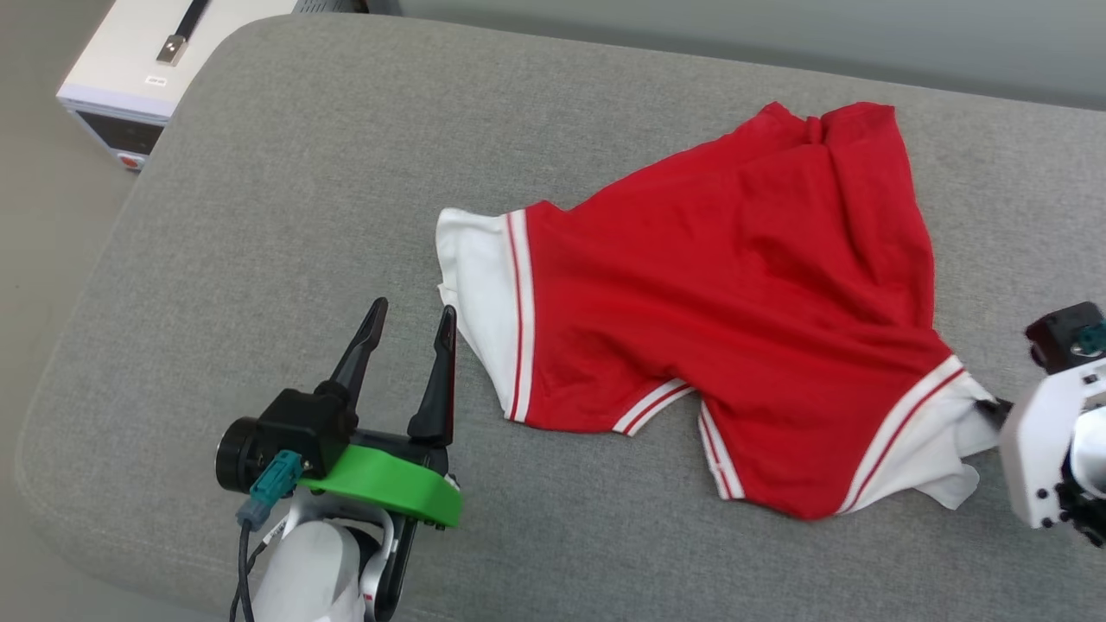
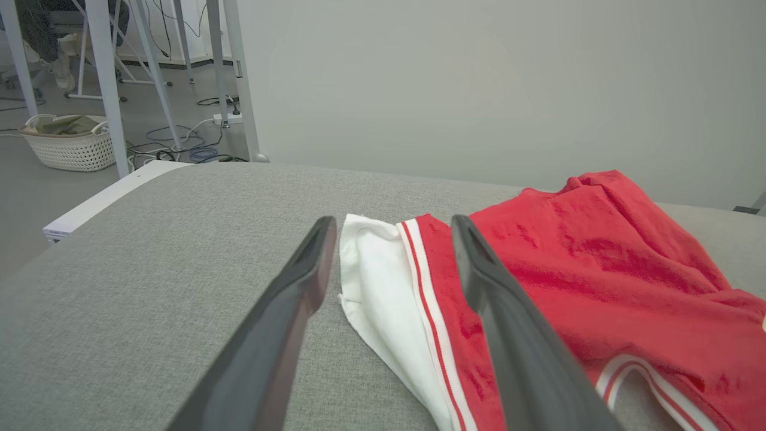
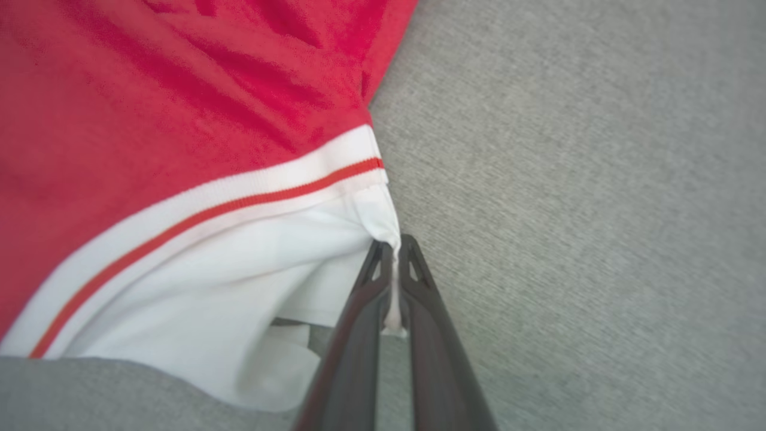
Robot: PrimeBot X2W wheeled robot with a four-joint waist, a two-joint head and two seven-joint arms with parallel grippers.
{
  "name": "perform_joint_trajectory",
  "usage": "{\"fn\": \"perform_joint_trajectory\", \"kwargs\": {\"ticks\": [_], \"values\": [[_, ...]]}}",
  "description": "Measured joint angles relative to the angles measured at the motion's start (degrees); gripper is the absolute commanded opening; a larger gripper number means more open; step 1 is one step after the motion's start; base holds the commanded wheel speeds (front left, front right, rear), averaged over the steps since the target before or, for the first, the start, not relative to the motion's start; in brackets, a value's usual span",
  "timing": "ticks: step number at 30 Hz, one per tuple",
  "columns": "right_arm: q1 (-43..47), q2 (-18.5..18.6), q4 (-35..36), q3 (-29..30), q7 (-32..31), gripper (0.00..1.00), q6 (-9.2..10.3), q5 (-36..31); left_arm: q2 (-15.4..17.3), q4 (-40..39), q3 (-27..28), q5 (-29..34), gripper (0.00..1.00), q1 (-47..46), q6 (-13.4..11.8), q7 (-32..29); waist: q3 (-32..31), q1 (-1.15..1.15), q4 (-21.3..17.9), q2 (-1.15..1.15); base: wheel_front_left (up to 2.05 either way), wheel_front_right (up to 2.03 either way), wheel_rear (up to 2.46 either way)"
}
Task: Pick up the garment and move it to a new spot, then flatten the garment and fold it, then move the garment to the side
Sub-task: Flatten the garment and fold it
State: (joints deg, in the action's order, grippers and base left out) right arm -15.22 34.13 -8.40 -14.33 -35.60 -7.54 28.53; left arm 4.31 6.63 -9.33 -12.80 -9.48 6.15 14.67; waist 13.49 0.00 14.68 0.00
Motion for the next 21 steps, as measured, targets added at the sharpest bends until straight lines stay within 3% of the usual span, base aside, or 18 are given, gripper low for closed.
{"fn": "perform_joint_trajectory", "kwargs": {"ticks": [9,12,16,21], "values": [[0.79,16.5,1.1,0.19,-1.44,0.0,0.0,0.1,-0.35,-0.04,0.1,0.35,1.0,-0.08,0.49,0.0,-0.27,0.0,-2.8,0.0,0.0,0.0,0.0],[-0.29,20.37,-0.77,-0.98,-1.46,0.0,0.0,0.47,-0.38,-0.05,0.1,0.69,1.0,-0.35,0.62,0.0,0.89,0.0,-2.89,0.0,0.0,0.0,0.0],[-2.71,23.24,-4.06,-2.86,-0.12,0.0,0.0,0.47,-0.47,-0.02,-0.02,0.69,1.0,-1.72,0.68,0.0,2.57,0.0,-2.6,0.0,0.0,0.0,0.0],[-6.46,23.04,-8.95,-5.48,3.86,0.0,0.0,-0.71,-0.6,0.27,-0.07,0.69,1.0,-2.64,0.75,0.0,4.18,0.0,-1.96,0.0,0.0,0.0,0.0]]}}
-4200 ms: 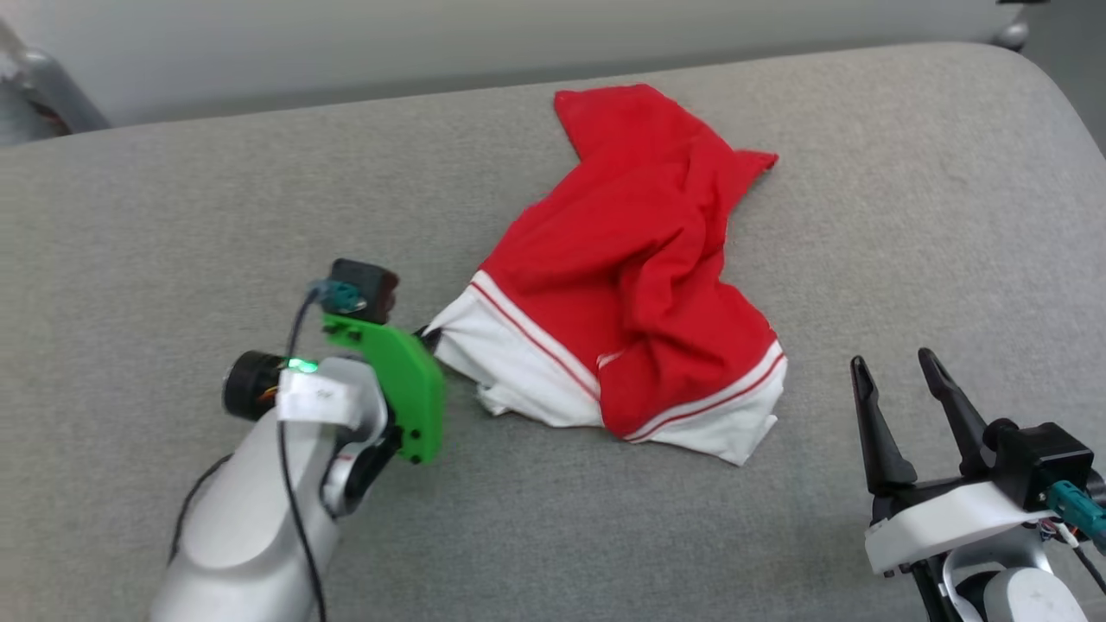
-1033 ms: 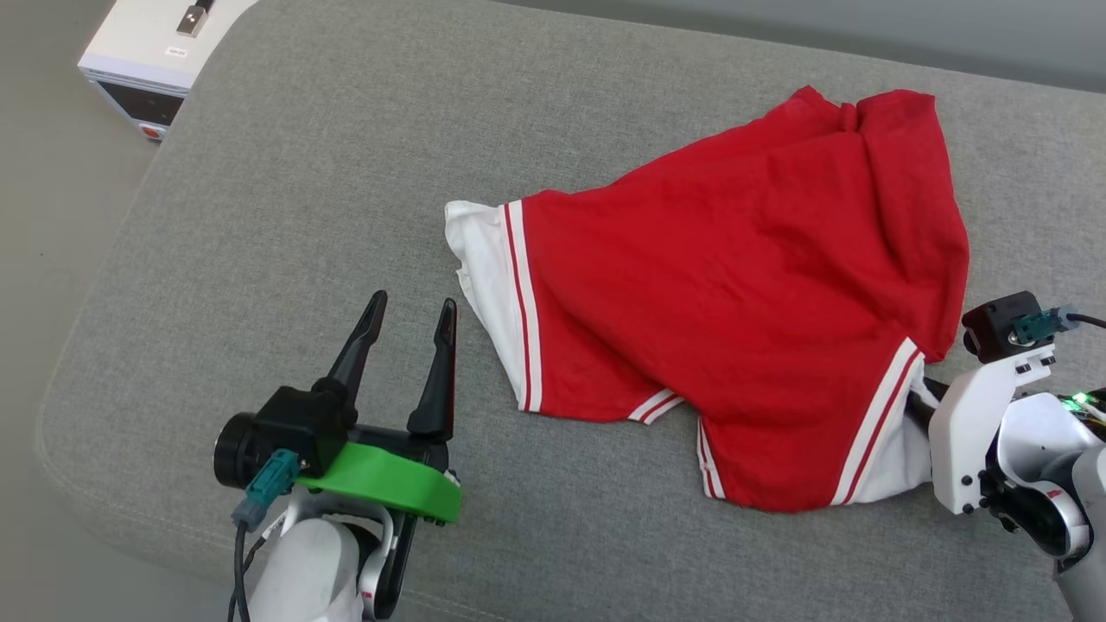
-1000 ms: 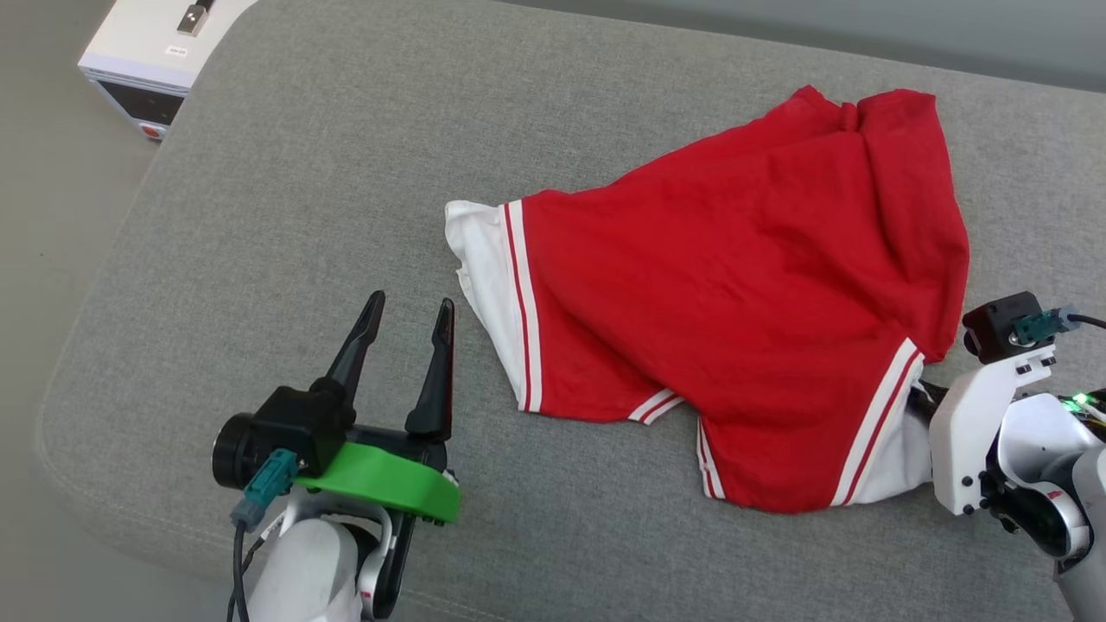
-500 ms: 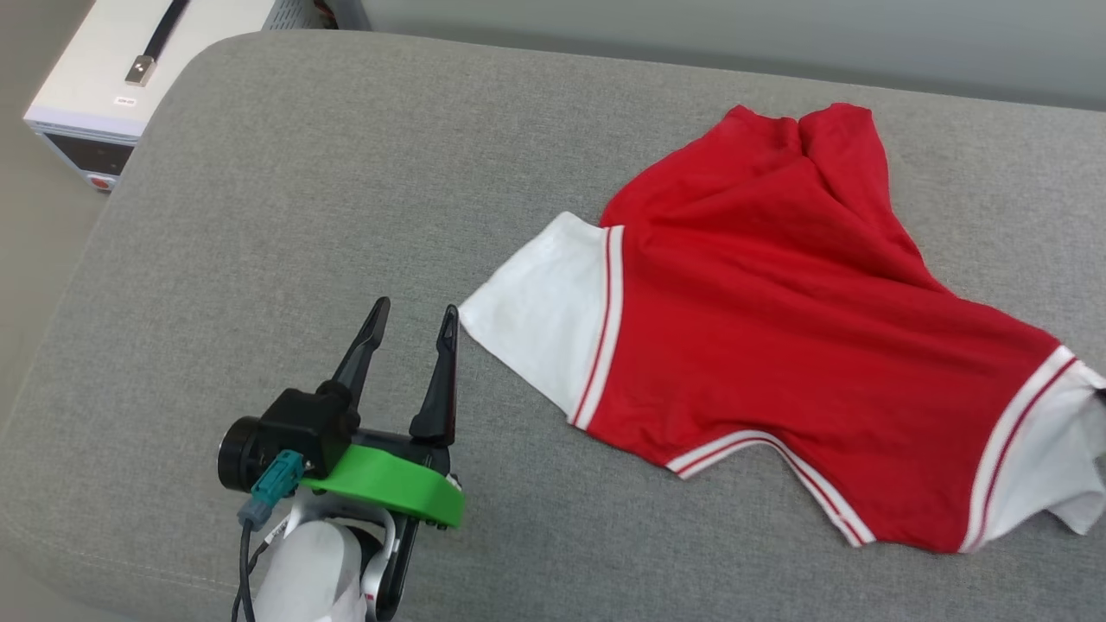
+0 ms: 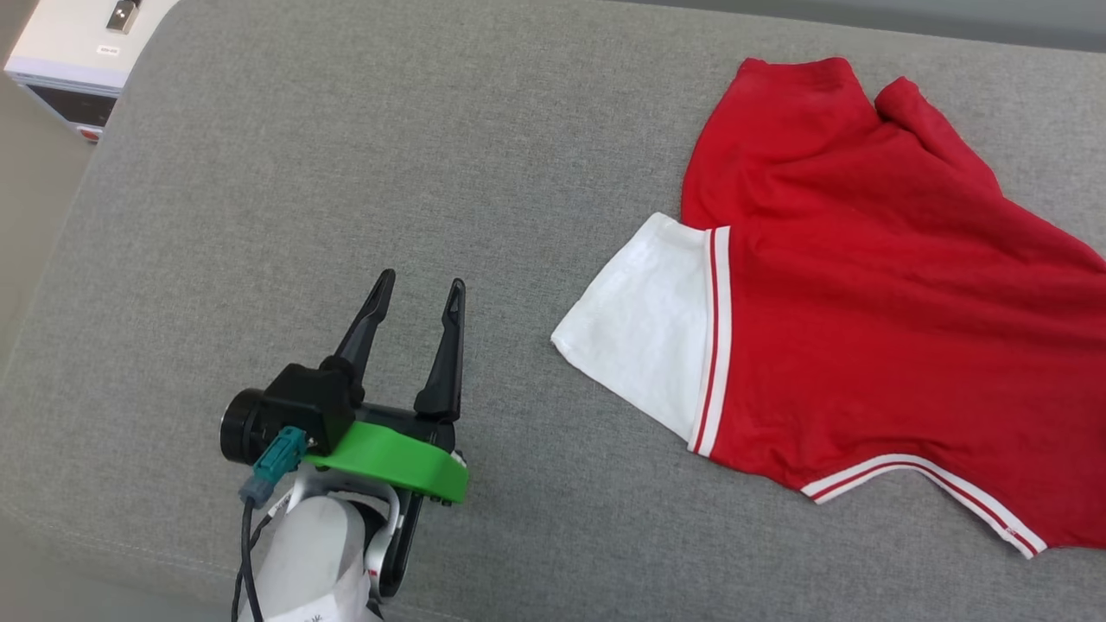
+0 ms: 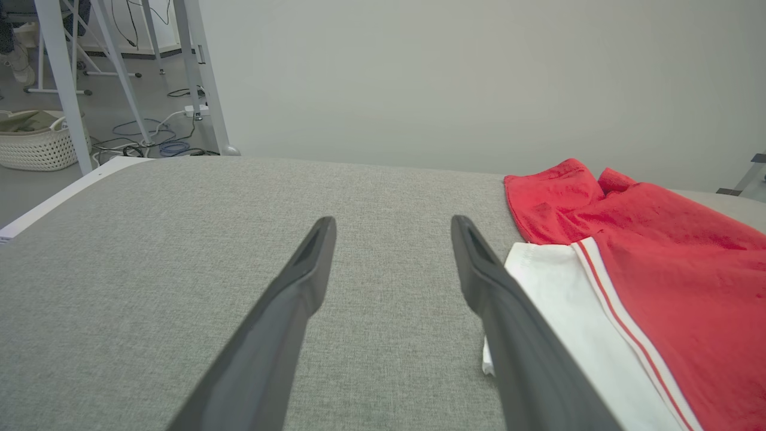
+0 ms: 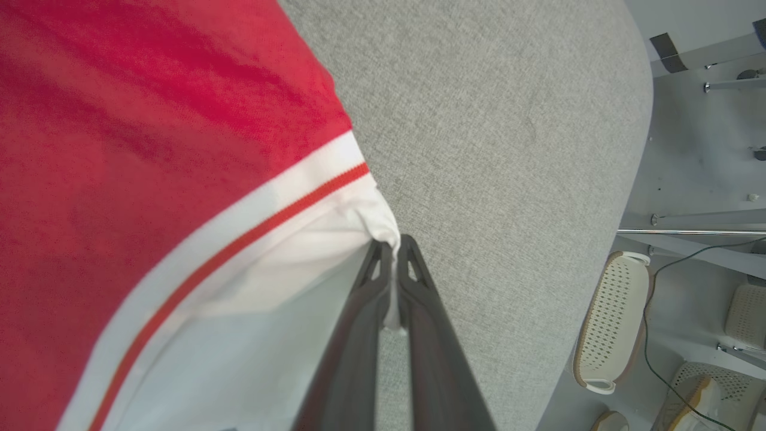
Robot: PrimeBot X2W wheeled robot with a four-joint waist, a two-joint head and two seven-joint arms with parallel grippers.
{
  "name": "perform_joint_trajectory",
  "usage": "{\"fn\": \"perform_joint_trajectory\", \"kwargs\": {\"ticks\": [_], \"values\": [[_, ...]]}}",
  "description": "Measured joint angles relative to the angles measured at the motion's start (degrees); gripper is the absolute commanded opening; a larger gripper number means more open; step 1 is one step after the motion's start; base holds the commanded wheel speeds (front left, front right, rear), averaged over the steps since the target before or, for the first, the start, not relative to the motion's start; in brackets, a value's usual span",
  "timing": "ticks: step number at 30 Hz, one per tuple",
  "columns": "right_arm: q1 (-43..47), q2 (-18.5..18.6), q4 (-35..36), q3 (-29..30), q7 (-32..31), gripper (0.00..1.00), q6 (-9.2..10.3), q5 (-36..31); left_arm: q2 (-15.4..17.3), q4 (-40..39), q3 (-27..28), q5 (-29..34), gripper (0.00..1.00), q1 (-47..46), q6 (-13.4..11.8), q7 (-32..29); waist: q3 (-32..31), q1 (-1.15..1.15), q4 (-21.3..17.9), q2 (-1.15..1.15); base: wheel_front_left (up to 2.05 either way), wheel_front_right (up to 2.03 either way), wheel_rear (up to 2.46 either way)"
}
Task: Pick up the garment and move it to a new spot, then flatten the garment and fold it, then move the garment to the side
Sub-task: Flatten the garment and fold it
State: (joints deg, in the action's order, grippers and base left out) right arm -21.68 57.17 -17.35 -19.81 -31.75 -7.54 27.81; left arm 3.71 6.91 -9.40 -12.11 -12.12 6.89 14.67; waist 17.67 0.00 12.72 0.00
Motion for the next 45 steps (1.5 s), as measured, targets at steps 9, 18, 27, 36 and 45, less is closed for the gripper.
{"fn": "perform_joint_trajectory", "kwargs": {"ticks": [9,18,27,36,45], "values": [[-4.7,-5.59,-7.75,-2.42,7.97,1.0,0.0,-1.99,-0.12,1.31,0.48,0.11,1.0,-0.39,0.08,0.0,-0.79,0.0,-0.29,0.0,0.0,0.0,0.0],[-5.83,-12.11,-8.55,2.58,18.41,1.0,0.0,-1.45,-0.01,1.99,1.07,0.15,1.0,0.27,0.26,0.0,-5.25,0.0,-3.26,0.0,0.0,0.0,0.0],[0.65,-23.18,1.33,15.53,32.15,1.0,0.0,-4.55,-0.01,2.45,1.68,-0.56,1.0,2.83,0.27,0.0,-9.63,0.0,-8.11,0.0,0.0,0.0,0.0],[15.38,-40.17,14.94,24.61,39.74,1.0,0.0,-9.89,0.03,3.08,1.78,-1.81,1.0,4.76,0.36,0.0,-12.76,0.0,-12.81,0.0,0.0,0.0,0.0],[22.51,-49.4,19.44,24.39,43.07,1.0,0.0,-12.3,0.33,5.46,0.88,-2.86,1.0,7.36,0.42,0.0,-14.19,0.0,-15.26,0.0,0.0,0.0,0.0]]}}
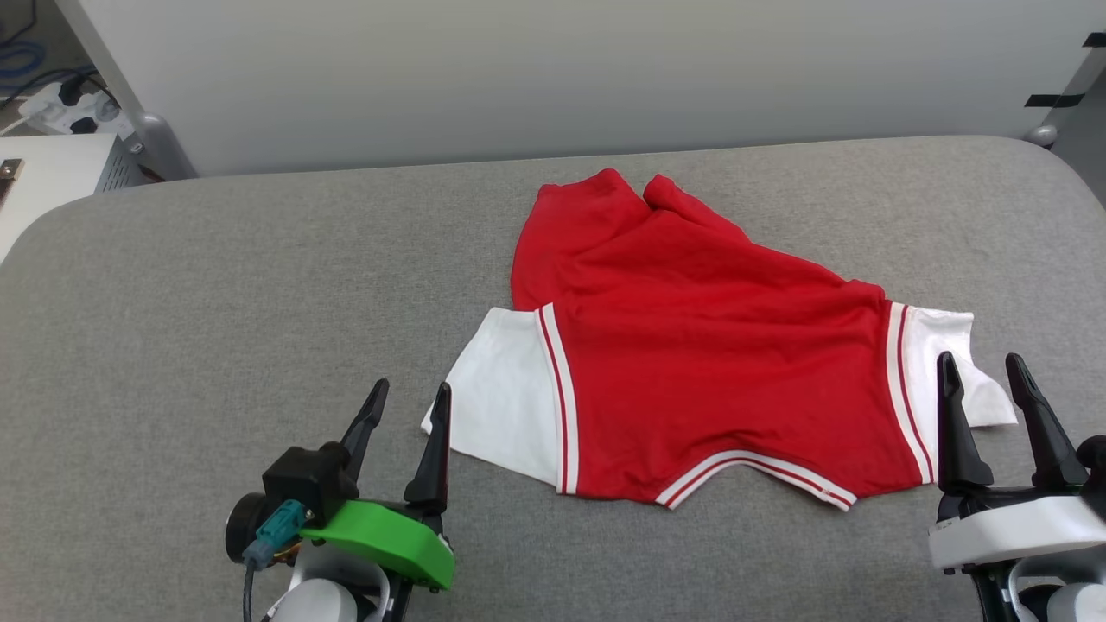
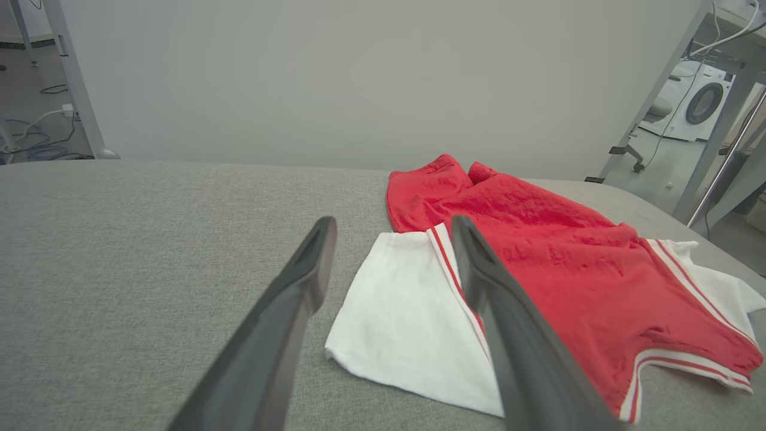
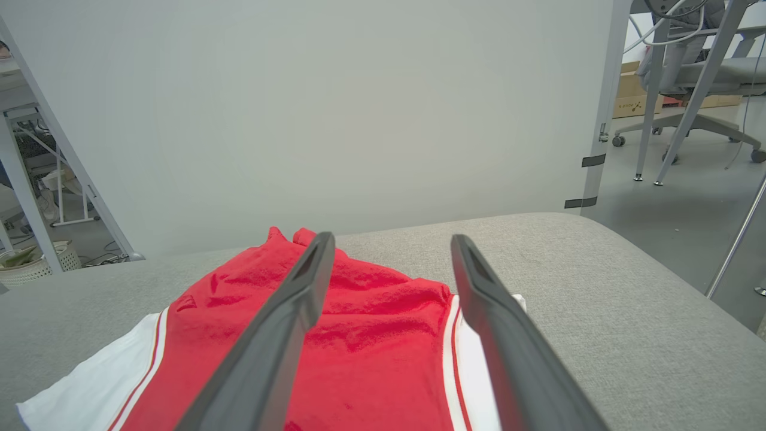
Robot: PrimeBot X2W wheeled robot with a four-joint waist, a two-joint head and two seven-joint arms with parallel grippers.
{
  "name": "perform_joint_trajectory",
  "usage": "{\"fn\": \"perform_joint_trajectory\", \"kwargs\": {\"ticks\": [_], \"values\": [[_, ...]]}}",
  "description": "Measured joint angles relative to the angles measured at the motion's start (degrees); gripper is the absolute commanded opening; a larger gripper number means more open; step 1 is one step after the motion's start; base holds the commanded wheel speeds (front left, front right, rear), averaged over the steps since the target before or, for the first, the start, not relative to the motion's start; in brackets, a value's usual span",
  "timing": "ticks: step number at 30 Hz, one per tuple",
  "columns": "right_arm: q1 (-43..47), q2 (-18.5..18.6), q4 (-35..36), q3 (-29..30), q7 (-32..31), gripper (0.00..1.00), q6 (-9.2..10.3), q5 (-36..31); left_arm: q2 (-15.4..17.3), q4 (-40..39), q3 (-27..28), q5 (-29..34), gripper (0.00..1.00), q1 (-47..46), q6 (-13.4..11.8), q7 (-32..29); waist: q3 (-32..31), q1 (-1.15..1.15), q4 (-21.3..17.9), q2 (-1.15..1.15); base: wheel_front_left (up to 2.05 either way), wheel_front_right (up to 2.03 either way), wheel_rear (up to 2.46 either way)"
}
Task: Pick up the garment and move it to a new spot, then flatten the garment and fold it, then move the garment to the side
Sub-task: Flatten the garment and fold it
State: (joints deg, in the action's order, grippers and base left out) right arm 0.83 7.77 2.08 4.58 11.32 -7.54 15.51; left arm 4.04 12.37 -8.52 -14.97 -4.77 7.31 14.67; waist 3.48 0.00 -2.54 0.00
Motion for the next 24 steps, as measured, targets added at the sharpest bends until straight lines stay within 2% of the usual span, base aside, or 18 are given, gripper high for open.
{"fn": "perform_joint_trajectory", "kwargs": {"ticks": [5,8,11,19,24], "values": [[-0.01,1.1,-0.03,-0.38,0.03,1.0,0.0,0.02,1.43,2.1,-0.4,0.26,1.0,-0.04,-0.01,-0.38,0.24,0.0,-1.2,0.0,0.0,0.0,0.0],[-0.01,1.89,-0.02,-0.62,0.0,1.0,0.0,0.05,2.25,2.22,-1.19,0.52,1.0,-0.59,-0.01,-4.34,0.96,0.0,-1.63,0.0,0.0,0.0,0.0],[-0.01,2.16,0.08,-0.76,-0.04,1.0,0.0,0.27,3.68,1.54,-2.34,1.0,1.0,-2.34,-0.07,-12.81,1.97,0.0,-1.96,0.0,0.0,0.0,0.0],[-0.16,2.44,0.21,-2.41,-0.57,1.0,0.0,0.29,6.46,-3.66,-3.21,2.85,1.0,-5.98,-4.57,-37.73,5.21,0.0,-3.05,0.0,0.0,0.0,0.0],[-1.09,2.43,0.21,-3.5,-0.58,1.0,0.0,0.27,7.53,-4.58,-3.27,5.32,1.0,-6.93,-8.21,-44.88,7.31,0.0,-4.14,0.0,0.0,0.0,0.0]]}}
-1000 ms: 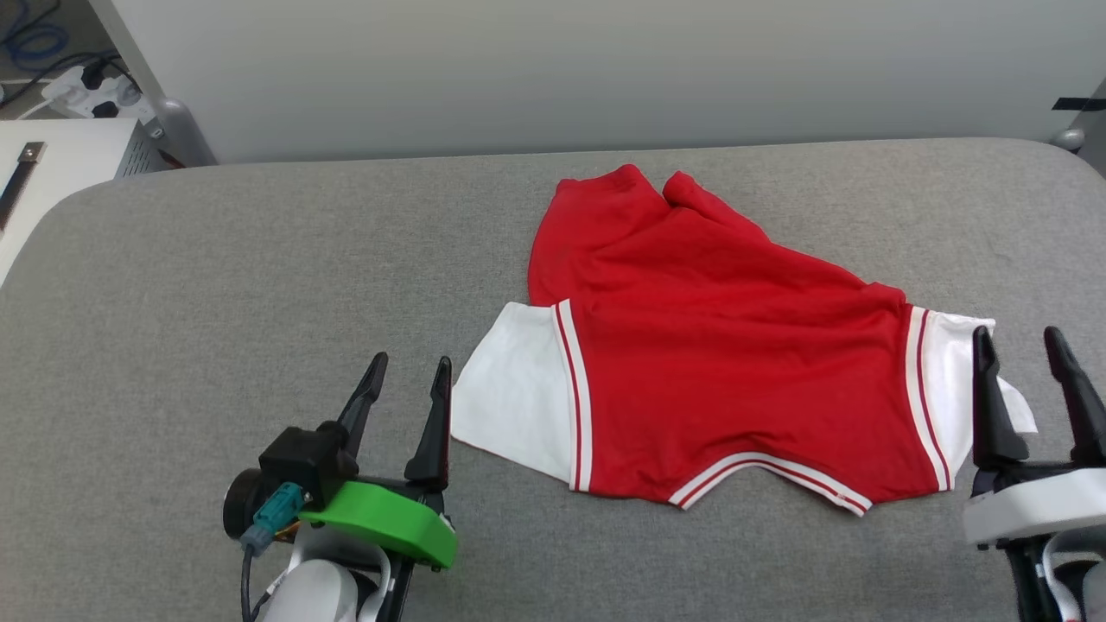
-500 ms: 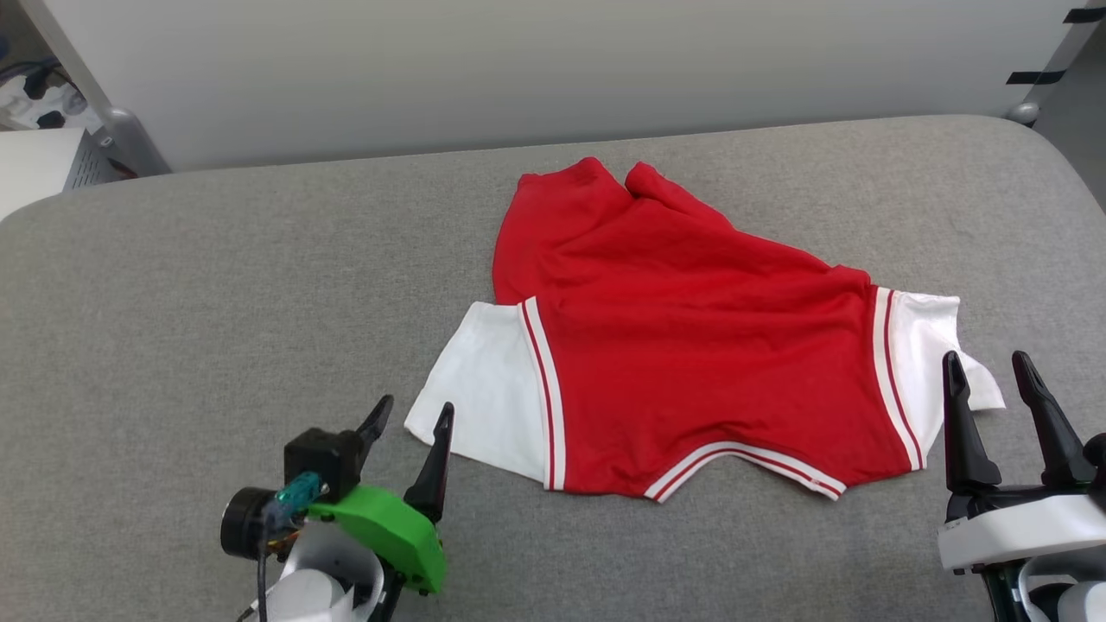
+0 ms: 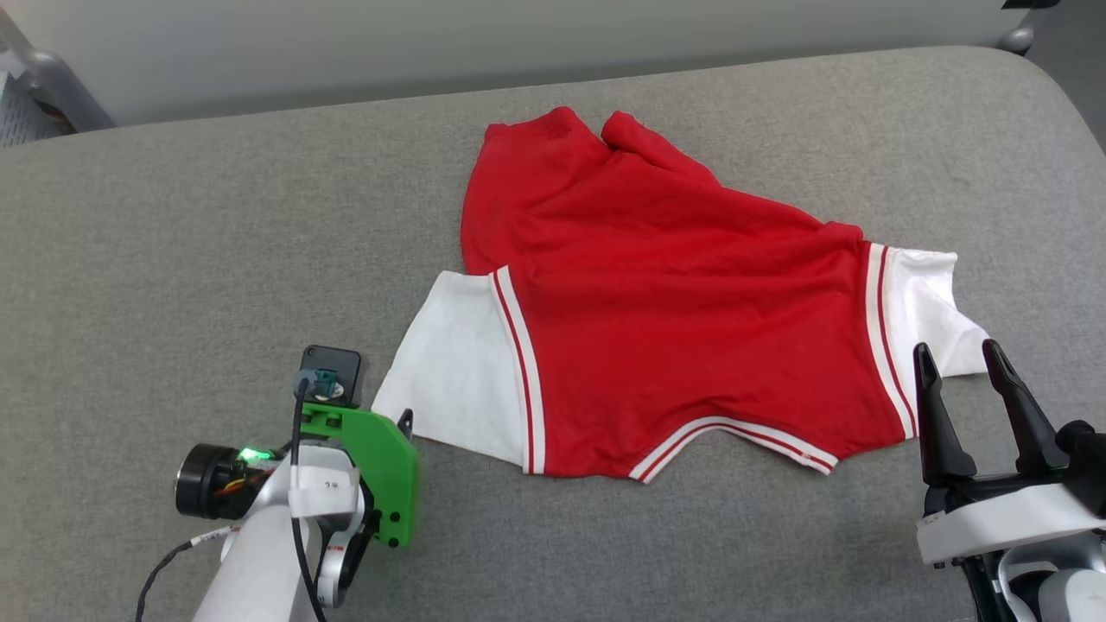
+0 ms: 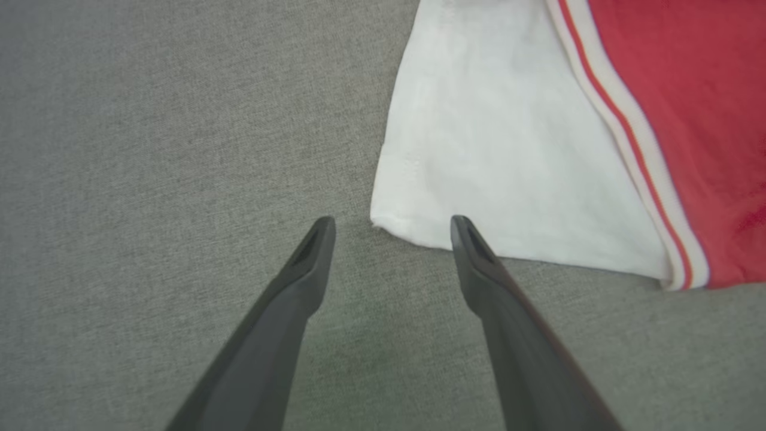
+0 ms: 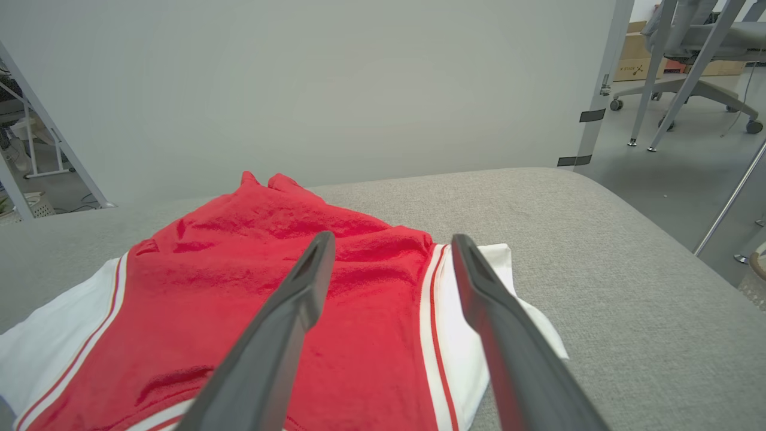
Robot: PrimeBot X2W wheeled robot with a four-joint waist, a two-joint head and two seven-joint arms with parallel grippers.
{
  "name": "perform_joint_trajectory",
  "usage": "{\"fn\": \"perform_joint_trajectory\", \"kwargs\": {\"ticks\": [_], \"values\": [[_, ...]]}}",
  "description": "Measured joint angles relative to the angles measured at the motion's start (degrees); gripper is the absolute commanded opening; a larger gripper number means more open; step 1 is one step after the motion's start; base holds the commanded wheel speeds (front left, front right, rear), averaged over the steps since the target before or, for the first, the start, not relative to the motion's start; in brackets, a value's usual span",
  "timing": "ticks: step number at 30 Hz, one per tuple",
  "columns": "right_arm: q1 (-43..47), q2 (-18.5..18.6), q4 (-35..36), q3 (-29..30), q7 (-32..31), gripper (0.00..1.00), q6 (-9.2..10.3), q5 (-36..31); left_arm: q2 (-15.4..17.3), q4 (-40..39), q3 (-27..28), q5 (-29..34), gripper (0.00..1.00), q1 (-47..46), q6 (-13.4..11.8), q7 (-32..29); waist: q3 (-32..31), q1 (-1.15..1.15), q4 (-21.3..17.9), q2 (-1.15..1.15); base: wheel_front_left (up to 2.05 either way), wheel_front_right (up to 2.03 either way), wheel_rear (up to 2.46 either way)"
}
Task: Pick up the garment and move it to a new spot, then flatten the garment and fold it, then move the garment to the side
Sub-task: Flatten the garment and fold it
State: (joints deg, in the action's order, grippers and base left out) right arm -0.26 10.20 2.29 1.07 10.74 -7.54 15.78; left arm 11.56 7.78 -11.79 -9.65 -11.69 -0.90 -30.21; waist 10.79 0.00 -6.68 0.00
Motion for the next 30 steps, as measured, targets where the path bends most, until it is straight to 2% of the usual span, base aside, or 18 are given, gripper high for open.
{"fn": "perform_joint_trajectory", "kwargs": {"ticks": [4,13,14,16,22,30], "values": [[-0.46,-0.44,-0.38,0.59,0.07,1.0,0.0,-0.54,0.07,0.07,0.44,0.68,1.0,-1.59,-1.55,-1.11,1.82,0.0,-1.0,0.0,0.0,0.0,0.0],[-2.5,-1.21,-1.58,0.29,0.68,1.0,0.0,-0.84,1.56,2.99,-0.29,0.44,1.0,-3.93,-0.68,-6.71,5.27,0.0,-3.24,0.0,0.0,0.0,0.0],[-2.52,-1.31,-1.71,0.31,0.74,1.0,0.0,-0.93,1.66,2.94,-0.19,-0.02,0.85,-4.27,-0.33,-7.79,5.54,0.0,-3.45,0.0,0.0,0.0,0.0],[-2.54,-1.49,-1.98,0.38,0.92,1.0,0.0,-0.96,1.76,2.81,0.18,-0.77,0.0,-4.39,-0.29,-8.24,6.0,0.0,-3.66,0.0,0.0,0.0,0.0],[-2.54,-1.56,-2.48,1.11,1.0,1.0,0.0,-1.48,0.96,2.58,0.9,-3.16,0.0,-4.19,0.01,-7.33,5.65,0.0,-2.85,0.0,0.0,0.0,0.0],[-1.94,-0.38,-2.41,2.44,-2.68,1.0,0.0,-2.55,-0.05,0.44,3.58,-6.04,0.0,0.01,-2.21,-4.5,2.46,0.0,-0.57,0.0,0.0,0.0,0.0]]}}
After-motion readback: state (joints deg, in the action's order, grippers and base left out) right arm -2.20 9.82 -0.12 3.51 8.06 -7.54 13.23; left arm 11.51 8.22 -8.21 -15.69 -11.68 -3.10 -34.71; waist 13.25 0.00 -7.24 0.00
